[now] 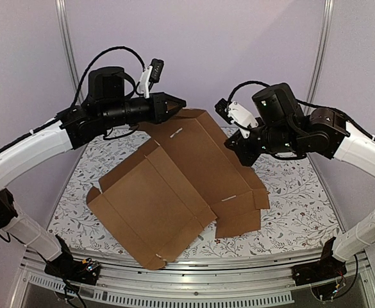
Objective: Fold the paper box
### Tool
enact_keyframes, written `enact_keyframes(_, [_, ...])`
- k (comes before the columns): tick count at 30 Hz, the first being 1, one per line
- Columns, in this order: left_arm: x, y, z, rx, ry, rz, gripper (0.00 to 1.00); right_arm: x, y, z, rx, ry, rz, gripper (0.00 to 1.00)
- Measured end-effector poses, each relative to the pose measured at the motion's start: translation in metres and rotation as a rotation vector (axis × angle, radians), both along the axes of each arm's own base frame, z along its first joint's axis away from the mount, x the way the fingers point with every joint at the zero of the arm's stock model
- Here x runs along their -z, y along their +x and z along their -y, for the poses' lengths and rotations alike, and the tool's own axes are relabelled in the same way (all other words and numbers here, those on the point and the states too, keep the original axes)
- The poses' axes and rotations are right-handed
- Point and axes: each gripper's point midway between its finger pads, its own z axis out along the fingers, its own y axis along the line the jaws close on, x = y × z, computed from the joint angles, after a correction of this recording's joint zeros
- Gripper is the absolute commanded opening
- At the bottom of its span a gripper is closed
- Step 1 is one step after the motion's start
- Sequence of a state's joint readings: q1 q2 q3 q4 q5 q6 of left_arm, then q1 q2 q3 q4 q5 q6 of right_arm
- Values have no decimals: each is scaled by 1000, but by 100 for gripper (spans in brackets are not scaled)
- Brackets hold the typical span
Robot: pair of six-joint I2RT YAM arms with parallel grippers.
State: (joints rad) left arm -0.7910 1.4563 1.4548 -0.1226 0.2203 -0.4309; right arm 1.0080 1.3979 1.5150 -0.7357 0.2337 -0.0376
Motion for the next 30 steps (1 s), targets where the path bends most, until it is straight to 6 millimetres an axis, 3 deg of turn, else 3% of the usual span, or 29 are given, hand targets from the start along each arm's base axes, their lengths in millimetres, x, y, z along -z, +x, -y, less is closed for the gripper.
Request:
enact_keyframes(14, [22,-12,1,65,102,-45,0,-19,11,2,67,33,38,0])
enact_keyframes(30, [26,-8,19,103,88,-71,0,-9,12,-11,82,41,11,0])
